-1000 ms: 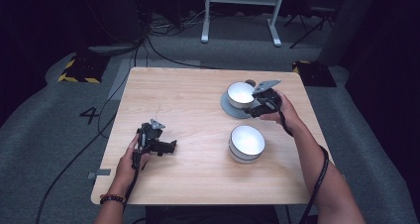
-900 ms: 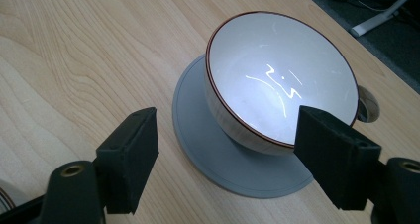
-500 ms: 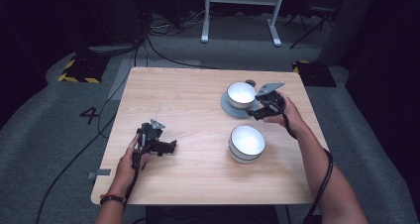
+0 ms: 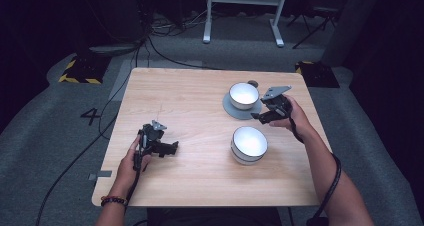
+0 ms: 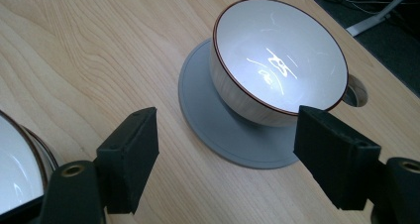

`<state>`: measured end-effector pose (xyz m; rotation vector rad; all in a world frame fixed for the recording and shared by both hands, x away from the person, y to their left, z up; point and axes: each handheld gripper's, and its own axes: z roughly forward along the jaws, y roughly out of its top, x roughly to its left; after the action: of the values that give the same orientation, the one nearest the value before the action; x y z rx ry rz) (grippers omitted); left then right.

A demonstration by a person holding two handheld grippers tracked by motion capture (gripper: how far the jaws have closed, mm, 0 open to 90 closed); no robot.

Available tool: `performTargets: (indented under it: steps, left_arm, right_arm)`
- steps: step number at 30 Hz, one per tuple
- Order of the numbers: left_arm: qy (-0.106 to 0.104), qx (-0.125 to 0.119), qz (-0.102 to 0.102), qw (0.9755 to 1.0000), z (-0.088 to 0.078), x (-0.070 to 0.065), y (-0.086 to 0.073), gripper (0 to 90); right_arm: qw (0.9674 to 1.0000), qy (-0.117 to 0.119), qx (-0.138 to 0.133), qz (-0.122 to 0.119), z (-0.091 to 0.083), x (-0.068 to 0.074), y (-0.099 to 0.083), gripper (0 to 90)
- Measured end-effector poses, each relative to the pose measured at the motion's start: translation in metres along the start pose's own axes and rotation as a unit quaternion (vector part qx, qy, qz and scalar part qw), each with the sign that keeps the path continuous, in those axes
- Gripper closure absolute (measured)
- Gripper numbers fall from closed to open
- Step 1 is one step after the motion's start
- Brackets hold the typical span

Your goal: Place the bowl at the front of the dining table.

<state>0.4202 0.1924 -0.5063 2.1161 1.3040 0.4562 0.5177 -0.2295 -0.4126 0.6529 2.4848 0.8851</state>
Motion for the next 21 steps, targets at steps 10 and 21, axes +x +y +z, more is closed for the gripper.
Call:
performTargets:
  steps: [10,21]
  left_arm:
    - [0.000,0.000,0.000,1.0000,0.000,0.000,0.000,0.0]
    - [0.000,0.000,0.000,1.0000,0.000,0.000,0.000,0.0]
  right_arm:
    - [1.0000,-0.007,0.003,-0.004,-0.008,0.005,-0.005,25.5]
    - [0.9999,-0.007,0.005,-0.006,-0.013,0.009,-0.013,25.3]
